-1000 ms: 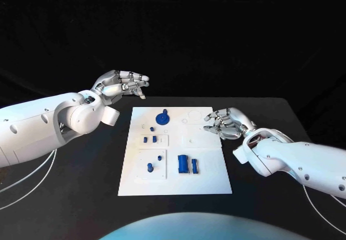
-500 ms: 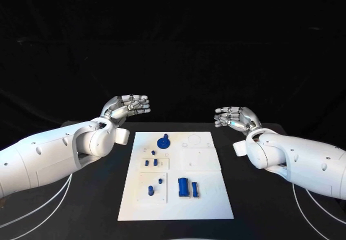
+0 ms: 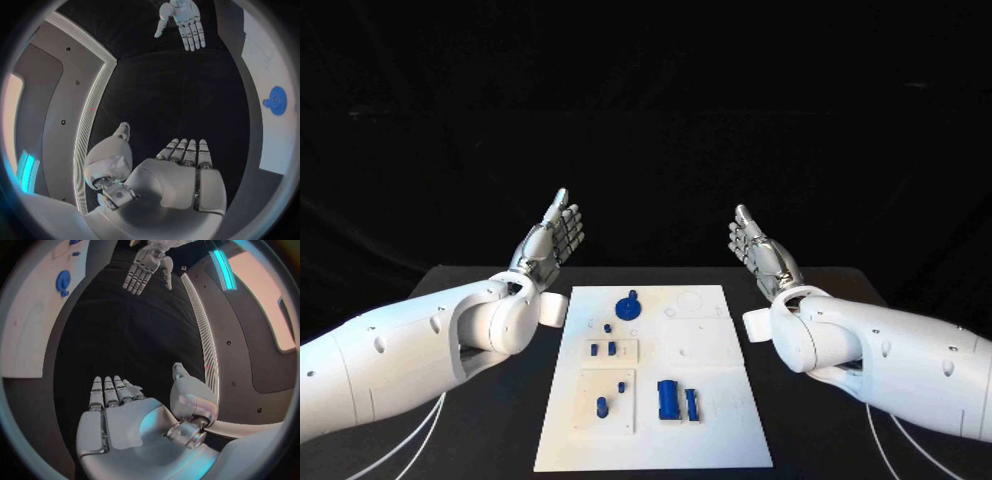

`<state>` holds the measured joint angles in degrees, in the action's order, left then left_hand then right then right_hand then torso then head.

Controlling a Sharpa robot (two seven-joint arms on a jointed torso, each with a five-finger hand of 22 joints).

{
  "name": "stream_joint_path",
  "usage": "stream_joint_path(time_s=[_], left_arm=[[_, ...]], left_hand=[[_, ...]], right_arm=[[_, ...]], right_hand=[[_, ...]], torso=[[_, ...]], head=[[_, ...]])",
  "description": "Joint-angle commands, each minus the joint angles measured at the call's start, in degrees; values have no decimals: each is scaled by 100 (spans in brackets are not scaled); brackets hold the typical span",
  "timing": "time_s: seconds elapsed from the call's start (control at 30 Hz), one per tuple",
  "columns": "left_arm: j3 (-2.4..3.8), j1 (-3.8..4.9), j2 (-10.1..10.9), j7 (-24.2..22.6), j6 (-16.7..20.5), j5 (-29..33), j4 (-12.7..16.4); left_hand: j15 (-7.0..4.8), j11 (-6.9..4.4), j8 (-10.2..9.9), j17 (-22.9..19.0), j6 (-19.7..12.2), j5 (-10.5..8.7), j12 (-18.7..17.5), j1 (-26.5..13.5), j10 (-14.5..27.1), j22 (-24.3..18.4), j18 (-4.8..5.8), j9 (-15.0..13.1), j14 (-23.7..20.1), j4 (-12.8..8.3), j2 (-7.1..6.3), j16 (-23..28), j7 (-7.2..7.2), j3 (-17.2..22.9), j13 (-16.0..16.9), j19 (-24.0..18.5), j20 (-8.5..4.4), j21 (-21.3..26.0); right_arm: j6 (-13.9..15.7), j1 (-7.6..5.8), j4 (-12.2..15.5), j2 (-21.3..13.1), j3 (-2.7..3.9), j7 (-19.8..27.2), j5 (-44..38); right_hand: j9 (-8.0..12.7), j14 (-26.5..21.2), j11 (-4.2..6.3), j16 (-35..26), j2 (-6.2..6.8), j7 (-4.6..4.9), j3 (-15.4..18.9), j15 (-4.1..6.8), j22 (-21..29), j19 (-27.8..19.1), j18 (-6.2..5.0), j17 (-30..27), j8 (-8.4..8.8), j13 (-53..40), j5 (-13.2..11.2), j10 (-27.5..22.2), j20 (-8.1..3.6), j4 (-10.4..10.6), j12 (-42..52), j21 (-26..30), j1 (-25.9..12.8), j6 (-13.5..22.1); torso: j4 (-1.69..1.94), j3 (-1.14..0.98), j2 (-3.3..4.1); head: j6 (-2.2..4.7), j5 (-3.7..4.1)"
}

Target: Assemble the parts on the task board

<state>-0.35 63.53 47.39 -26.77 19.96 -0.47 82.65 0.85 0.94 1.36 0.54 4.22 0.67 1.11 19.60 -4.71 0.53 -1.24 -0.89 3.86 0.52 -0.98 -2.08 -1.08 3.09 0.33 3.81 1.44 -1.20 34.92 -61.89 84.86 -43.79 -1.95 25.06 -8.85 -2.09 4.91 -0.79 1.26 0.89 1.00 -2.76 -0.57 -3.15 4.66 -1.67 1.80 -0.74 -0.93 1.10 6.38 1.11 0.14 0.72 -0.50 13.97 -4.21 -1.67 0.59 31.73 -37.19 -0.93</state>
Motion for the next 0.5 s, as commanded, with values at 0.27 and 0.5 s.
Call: stream_joint_path(time_s=[0.27, 0.5], left_arm=[[30, -276, -225, -269, 2090, 39, 605], [35, -337, -270, -302, 2414, 47, 730]], left_hand=[[-85, -94, -136, -54, -422, -67, -111, -1960, 471, -53, 124, 89, -386, -52, 98, 208, 108, -309, -33, -381, -144, 120], [-85, -94, -136, -54, -422, -67, -111, -1960, 471, -53, 124, 89, -386, -52, 98, 208, 108, -309, -33, -381, -144, 120]], right_arm=[[920, 173, 510, -90, 195, 473, 885], [920, 173, 510, -90, 195, 473, 885]], right_hand=[[209, -491, 79, -126, -89, -100, 276, 57, 315, -466, 167, -180, 74, 93, -110, -638, -111, -14, -72, 50, -1397, 421], [209, -491, 79, -126, -89, -100, 276, 57, 315, -466, 167, -180, 74, 93, -110, -638, -111, -14, -72, 50, -1397, 421]], torso=[[167, -59, -55], [167, -59, -55]], head=[[281, 93], [281, 93]])
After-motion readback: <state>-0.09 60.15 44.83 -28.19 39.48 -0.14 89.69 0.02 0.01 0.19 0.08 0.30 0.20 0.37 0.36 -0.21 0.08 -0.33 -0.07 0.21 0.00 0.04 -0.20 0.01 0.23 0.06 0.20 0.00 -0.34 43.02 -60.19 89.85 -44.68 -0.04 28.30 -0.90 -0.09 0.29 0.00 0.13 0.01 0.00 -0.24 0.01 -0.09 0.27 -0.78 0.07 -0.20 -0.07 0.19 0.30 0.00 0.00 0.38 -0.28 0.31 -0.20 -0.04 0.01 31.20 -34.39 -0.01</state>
